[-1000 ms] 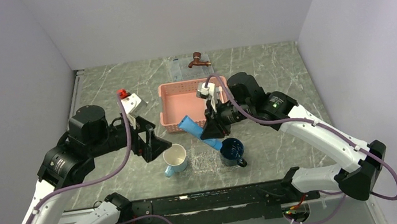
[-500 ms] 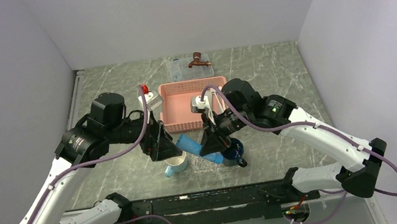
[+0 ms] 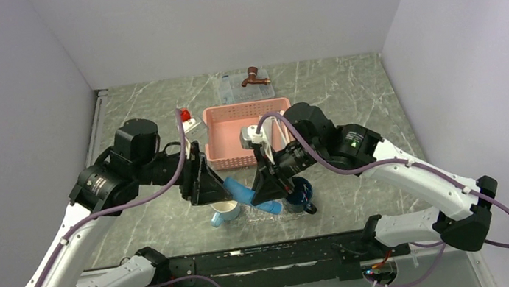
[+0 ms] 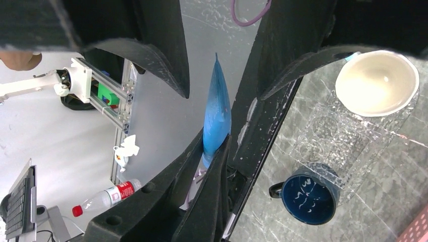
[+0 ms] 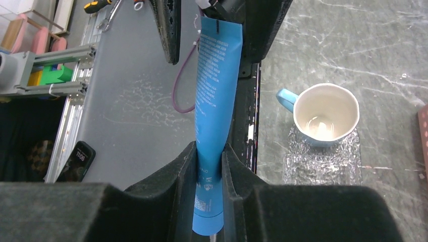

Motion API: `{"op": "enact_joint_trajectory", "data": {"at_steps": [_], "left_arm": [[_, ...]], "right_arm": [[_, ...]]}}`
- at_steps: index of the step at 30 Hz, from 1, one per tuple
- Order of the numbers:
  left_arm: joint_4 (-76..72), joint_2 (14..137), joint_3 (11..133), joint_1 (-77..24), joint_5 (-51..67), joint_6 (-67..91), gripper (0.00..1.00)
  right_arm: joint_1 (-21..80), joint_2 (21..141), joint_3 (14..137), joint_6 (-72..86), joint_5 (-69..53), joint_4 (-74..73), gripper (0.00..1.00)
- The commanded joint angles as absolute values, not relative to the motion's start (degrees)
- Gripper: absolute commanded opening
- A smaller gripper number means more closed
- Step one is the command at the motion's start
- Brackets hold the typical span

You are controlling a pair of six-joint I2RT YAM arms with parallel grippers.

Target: Prepare toiletry sets of a toothbrush and toothpaste on the tray

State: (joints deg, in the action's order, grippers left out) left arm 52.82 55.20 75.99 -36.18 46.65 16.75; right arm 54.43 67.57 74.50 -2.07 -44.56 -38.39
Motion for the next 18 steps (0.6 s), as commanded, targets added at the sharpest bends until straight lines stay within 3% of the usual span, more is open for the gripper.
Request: {"op": "enact_joint_trajectory", "data": {"at_steps": [1, 18], "left_arm": [[50.42, 53.51, 76.68, -35.93, 48.67, 17.14, 0.54], [47.96, 52.83, 75.42, -35.93, 50.70, 18.71, 0.39]], "right_arm": [[55.52, 67.71, 77.59, -1.32, -45.20, -34.10, 0.23], [57.30, 68.21, 78.03, -0.10, -43.26, -32.44, 0.24]]}}
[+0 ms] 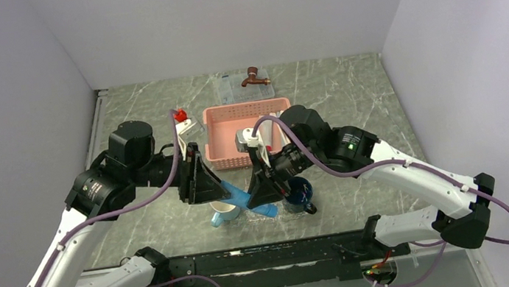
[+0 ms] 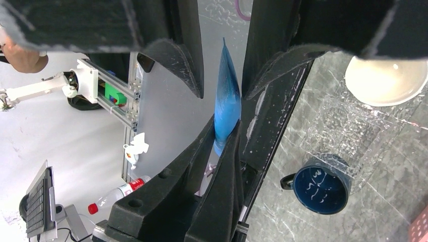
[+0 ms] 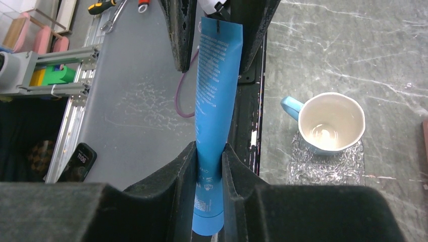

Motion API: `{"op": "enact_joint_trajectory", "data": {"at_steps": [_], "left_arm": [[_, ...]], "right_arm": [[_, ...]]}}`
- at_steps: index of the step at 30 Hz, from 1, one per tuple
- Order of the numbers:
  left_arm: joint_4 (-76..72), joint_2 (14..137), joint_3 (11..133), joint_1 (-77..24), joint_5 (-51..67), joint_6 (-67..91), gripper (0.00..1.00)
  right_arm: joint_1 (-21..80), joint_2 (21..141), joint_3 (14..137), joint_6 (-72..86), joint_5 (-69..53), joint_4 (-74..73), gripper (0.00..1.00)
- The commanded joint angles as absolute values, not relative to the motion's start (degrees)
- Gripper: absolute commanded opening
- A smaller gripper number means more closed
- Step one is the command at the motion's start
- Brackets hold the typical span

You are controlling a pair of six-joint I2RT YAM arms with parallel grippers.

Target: Prepare toiletry sets of a toothbrush and toothpaste on the tray

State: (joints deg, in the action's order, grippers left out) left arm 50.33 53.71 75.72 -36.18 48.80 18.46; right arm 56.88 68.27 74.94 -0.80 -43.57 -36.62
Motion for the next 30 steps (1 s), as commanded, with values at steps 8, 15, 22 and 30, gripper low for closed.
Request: {"op": "enact_joint_trajectory", "data": {"at_steps": [8, 15, 22, 30], "left_arm": [[48.27, 52.41, 74.55, -35.97, 51.30, 18.21, 0.35], [48.60, 52.77, 74.18, -35.94, 52.23, 17.41, 0.19], [48.94, 53.50, 74.56, -35.93, 51.77, 16.69, 0.00], [49.84, 54.92, 76.22, -35.95, 48.62, 15.99, 0.00]], "right_arm": [[57.46, 68.27, 78.56, -0.13, -42.41, -32.02, 0.24], [57.51, 68.15, 78.58, -0.09, -41.94, -31.39, 0.23], [57.50, 67.83, 77.80, -0.09, -40.53, -31.96, 0.35], [57.57, 64.70, 74.69, -0.14, -35.88, -32.69, 0.55]]}}
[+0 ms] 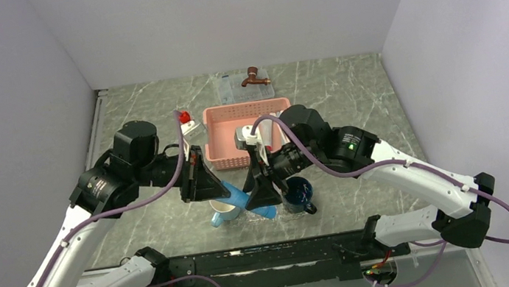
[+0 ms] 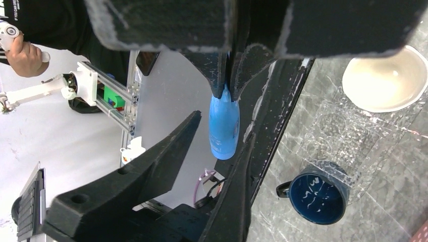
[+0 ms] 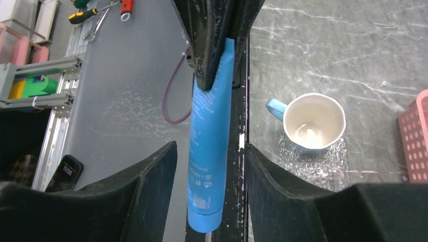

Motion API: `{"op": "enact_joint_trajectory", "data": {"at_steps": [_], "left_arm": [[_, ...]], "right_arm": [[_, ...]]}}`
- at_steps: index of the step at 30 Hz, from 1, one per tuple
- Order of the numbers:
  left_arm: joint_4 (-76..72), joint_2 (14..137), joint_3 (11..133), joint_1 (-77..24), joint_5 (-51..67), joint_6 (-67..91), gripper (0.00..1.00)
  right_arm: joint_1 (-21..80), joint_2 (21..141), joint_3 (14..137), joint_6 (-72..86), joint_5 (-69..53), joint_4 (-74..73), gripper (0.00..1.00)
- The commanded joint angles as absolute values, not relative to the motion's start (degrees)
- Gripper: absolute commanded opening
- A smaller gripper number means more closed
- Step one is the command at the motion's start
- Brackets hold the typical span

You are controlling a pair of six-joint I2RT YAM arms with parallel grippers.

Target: Prepare toiletry sets of a toothbrush and toothpaste on the tray

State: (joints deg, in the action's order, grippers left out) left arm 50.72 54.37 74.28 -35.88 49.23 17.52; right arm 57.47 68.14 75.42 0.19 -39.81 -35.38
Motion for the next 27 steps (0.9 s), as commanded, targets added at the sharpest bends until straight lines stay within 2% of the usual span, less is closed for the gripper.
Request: {"op": "enact_joint_trajectory", "data": {"at_steps": [1, 12, 18, 27], "left_arm": [[50.04, 55.18, 76.48, -35.95, 48.41, 15.80, 0.00], [58.52, 61.56, 84.40, -36.02, 39.22, 12.53, 0.00], [62.14, 64.38, 87.86, -37.43, 33.17, 12.56, 0.00], [68.67, 71.40, 96.57, -47.93, 15.14, 14.68, 0.00]], "right_arm": [[57.57, 64.08, 74.30, -0.14, -33.69, -32.79, 0.56], [57.13, 58.20, 71.98, 6.10, -5.66, -38.55, 0.60], [56.74, 53.62, 67.39, 10.02, 0.62, -38.03, 0.62], [53.30, 51.24, 62.35, 18.10, 11.36, -41.79, 0.63]]}}
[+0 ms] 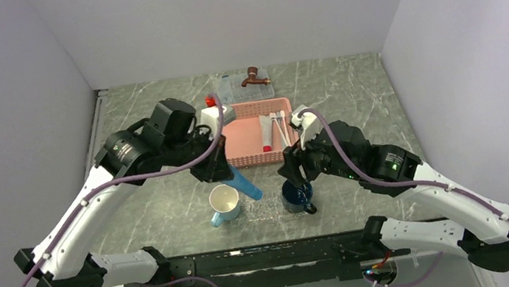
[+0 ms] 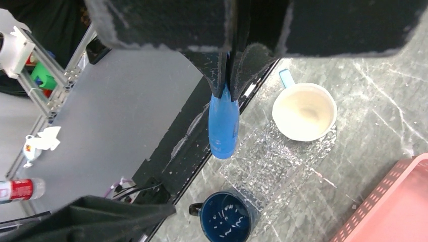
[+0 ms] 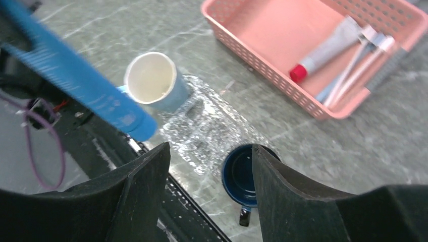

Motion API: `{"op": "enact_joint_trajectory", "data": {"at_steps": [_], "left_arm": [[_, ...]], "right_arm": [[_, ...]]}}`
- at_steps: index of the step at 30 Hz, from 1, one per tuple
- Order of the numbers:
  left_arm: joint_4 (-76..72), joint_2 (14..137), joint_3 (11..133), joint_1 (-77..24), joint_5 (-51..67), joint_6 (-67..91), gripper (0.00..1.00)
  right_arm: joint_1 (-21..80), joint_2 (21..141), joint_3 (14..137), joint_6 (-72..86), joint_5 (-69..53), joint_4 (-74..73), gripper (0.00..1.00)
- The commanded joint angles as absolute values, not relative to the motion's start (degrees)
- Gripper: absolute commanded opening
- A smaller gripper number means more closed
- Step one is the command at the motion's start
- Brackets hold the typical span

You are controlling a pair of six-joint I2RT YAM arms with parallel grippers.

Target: Prepare toiletry sets of a toothbrush and toothpaste on the tray

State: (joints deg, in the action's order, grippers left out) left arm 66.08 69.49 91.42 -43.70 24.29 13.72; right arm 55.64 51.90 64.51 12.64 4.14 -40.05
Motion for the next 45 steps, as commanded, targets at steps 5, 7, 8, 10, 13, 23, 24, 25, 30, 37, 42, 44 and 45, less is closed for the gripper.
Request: {"op": "enact_joint_trajectory", "data": {"at_steps": [5, 7, 8, 10, 13, 23, 24, 25, 30, 37, 42, 44, 45], "left_arm": [[70.31, 76.15, 99.71, -53.93, 8.41, 16.00, 0.00], [71.48, 78.29, 101.42, -55.94, 5.00, 16.50, 0.00], [72.00, 79.72, 102.22, -56.96, 3.62, 16.64, 0.00], [72.86, 81.61, 103.32, -58.21, 0.55, 16.93, 0.00], [74.12, 84.35, 104.36, -59.34, -1.81, 17.19, 0.00], [71.10, 87.79, 102.96, -59.77, -5.90, 18.09, 0.00], [70.61, 87.74, 102.66, -59.77, -6.17, 18.20, 0.00], [69.91, 87.65, 102.37, -59.81, -6.11, 18.12, 0.00], [68.78, 88.21, 101.42, -59.98, -6.99, 18.55, 0.00], [67.30, 88.66, 99.08, -60.28, -7.34, 18.98, 0.00], [67.44, 89.59, 99.09, -60.64, -7.60, 19.07, 0.00], [67.55, 89.81, 99.07, -60.77, -7.50, 19.08, 0.00], [67.37, 89.82, 98.93, -60.81, -7.32, 19.07, 0.00]], "right_arm": [[43.20, 52.60, 57.77, 23.83, 7.94, -42.63, 0.59], [41.33, 52.16, 55.13, 25.54, 7.99, -41.85, 0.59], [40.98, 51.77, 54.31, 26.45, 9.15, -41.72, 0.59], [40.72, 51.02, 53.16, 27.82, 11.57, -41.74, 0.59], [40.66, 50.12, 52.22, 28.54, 13.07, -41.79, 0.59], [40.69, 47.02, 50.35, 28.54, 15.47, -42.31, 0.60], [40.67, 46.69, 50.07, 28.26, 15.35, -42.10, 0.60], [40.69, 46.50, 49.88, 28.14, 15.16, -41.86, 0.60], [40.68, 46.74, 49.20, 28.27, 14.40, -41.31, 0.60], [40.66, 46.50, 48.28, 28.04, 13.49, -40.51, 0.60], [40.69, 46.45, 48.00, 27.86, 13.25, -40.51, 0.60], [40.69, 46.42, 47.99, 27.78, 13.36, -40.55, 0.60], [40.69, 46.31, 47.94, 27.75, 13.36, -40.52, 0.60]]}}
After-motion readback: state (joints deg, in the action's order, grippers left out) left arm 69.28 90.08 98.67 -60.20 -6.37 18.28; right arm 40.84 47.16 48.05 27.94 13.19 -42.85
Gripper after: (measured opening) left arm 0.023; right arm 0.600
